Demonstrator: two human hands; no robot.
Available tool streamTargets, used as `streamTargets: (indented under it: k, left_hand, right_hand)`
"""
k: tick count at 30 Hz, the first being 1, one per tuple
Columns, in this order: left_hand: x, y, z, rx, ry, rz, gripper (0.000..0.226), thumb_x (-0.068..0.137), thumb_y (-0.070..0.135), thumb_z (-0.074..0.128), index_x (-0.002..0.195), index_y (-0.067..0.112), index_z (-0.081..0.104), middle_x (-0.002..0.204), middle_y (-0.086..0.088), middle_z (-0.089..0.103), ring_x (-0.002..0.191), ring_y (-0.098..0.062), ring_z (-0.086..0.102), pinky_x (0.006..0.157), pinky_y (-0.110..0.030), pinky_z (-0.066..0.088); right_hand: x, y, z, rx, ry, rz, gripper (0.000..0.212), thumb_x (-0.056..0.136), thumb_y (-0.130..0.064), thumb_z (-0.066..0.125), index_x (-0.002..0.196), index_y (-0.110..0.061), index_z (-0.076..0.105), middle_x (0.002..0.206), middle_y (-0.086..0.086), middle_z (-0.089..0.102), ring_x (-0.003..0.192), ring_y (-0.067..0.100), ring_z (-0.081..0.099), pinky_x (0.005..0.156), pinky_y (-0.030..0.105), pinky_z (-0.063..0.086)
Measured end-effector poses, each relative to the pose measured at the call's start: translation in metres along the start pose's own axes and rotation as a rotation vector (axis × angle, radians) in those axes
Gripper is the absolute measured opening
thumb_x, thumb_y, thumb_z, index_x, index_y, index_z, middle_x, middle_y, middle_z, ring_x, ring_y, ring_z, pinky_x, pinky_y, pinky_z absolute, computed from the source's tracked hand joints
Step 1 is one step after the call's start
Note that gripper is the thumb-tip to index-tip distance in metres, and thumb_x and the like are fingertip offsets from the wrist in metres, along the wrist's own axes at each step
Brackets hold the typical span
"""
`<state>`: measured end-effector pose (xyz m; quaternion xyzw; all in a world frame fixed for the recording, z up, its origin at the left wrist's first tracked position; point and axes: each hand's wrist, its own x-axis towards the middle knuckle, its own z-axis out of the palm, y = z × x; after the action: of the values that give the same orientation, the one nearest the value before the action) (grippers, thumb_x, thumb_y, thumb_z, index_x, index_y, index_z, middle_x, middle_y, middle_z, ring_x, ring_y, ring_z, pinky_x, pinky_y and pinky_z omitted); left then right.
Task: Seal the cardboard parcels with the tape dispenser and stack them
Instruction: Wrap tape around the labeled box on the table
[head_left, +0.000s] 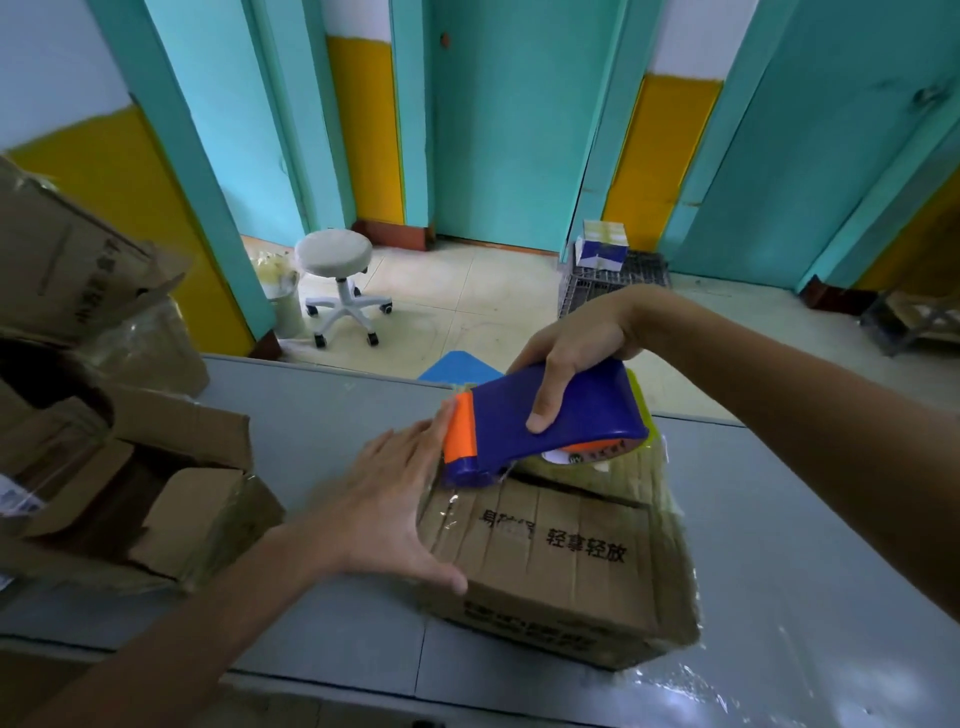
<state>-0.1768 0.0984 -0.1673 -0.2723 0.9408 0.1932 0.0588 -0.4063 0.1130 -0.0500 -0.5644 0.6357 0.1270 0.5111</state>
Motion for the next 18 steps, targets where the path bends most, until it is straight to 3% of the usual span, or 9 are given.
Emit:
streamTargets:
  k: [3,6,10,18]
  left_hand:
    - [0.003,0.0,0.008,0.023,-0.031,-0.018,0.141,0.048,0.082,0.063,0.115,0.039,-0.054,0.141,0.016,-0.036,0.134,-0.005,-0.026,0.116,-0.038,-0.009]
    - [0.004,-0.007,0.011,0.126,-0.053,0.029,0.127,0.044,0.095,0.038,0.119,0.041,-0.05,0.137,0.02,-0.042,0.133,-0.005,-0.034,0.117,-0.043,-0.009]
    - [0.007,-0.008,0.012,0.193,-0.039,0.09,0.123,0.045,0.096,0.029,0.13,0.038,-0.038,0.137,0.023,-0.041,0.131,-0.004,-0.035,0.112,-0.039,-0.016]
    - [0.008,-0.005,0.015,0.172,-0.06,0.071,0.124,0.035,0.103,0.015,0.125,0.041,-0.043,0.137,0.024,-0.043,0.132,-0.006,-0.029,0.11,-0.038,-0.017]
  right_hand:
    - [0.0,0.01,0.005,0.001,-0.033,0.016,0.057,0.069,-0.028,0.076,0.121,-0.013,0.056,0.098,0.004,0.07,0.081,0.019,0.068,0.069,0.029,0.057]
    - [-0.008,0.023,0.009,0.058,-0.025,0.028,0.058,0.066,-0.033,0.07,0.119,-0.015,0.057,0.099,0.004,0.07,0.081,0.018,0.069,0.069,0.03,0.058]
    - [-0.013,0.035,0.019,0.103,-0.004,0.014,0.054,0.067,-0.034,0.069,0.117,-0.017,0.058,0.1,0.004,0.07,0.082,0.019,0.068,0.067,0.029,0.057]
    - [-0.029,0.053,0.03,0.144,0.028,-0.006,0.047,0.068,-0.029,0.077,0.11,-0.025,0.057,0.101,-0.002,0.069,0.088,0.017,0.068,0.066,0.027,0.056]
